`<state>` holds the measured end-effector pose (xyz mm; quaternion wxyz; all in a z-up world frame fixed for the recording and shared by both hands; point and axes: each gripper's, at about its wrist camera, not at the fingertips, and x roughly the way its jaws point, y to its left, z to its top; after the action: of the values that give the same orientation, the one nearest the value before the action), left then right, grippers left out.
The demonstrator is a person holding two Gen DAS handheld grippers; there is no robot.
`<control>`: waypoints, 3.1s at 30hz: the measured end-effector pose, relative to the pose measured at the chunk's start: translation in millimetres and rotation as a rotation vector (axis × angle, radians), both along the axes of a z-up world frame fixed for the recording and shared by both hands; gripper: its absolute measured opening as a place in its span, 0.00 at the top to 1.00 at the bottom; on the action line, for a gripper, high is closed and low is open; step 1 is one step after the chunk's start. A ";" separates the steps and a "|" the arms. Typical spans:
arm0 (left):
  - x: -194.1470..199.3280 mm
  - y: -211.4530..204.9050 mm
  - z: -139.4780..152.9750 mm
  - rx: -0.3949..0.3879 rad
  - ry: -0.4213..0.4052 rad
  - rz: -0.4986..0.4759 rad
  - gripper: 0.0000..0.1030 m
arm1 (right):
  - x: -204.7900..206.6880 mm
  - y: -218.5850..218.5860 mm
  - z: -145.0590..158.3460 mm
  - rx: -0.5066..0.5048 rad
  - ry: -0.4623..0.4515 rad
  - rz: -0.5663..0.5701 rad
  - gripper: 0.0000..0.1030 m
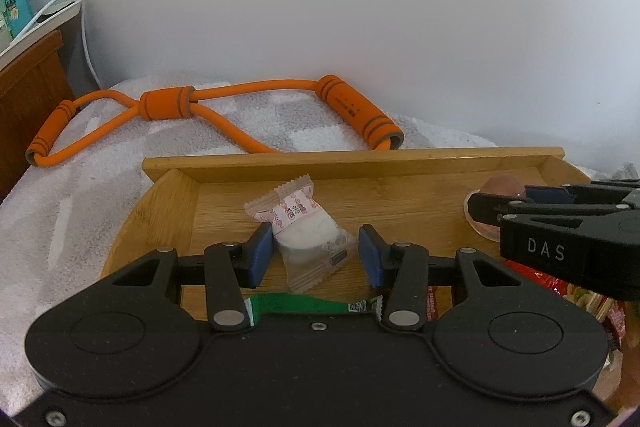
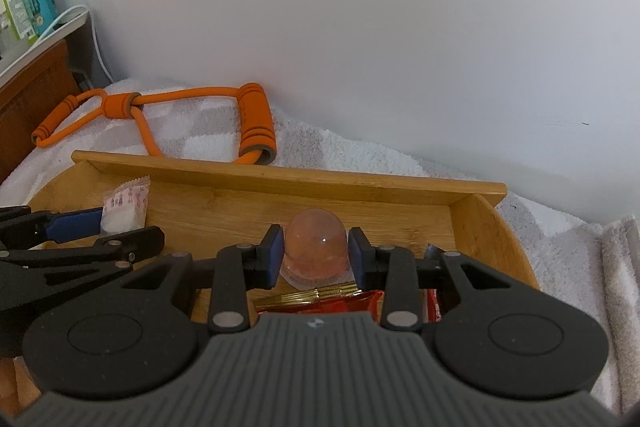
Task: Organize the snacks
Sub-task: 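Carry both snacks onto the bamboo tray and open both tools to release them, then withdraw both open tools from the tray toward the remaining snacks, then grasp the yellow-green wafer packet with the left tool while the right tool grasps the red Biscoff packet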
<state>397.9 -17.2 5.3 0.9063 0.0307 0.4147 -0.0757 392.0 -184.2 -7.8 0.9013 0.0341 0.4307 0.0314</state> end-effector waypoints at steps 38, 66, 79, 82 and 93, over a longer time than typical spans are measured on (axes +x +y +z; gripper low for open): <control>-225.5 24.6 73.9 -0.045 -0.129 -0.042 0.02 | -200.6 -3.7 106.7 0.046 -0.248 0.107 0.00; -274.8 10.4 -1.3 -0.006 -0.091 -0.031 0.01 | -278.8 -21.4 9.6 -0.029 -0.197 0.122 0.00; -256.4 7.3 -13.8 -0.013 -0.090 0.008 0.00 | -269.2 -10.3 -14.8 -0.029 -0.163 0.160 0.00; -255.2 9.0 -14.8 -0.016 -0.096 0.003 0.00 | -273.4 -9.1 -18.8 -0.034 -0.191 0.156 0.00; -258.8 7.1 -19.7 -0.012 -0.134 -0.003 0.00 | -276.2 -10.0 -22.4 -0.027 -0.217 0.147 0.00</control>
<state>139.1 -10.1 -14.4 0.9321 0.0311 0.3525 -0.0774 115.8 -194.3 -30.2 0.9382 -0.0136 0.3324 0.0952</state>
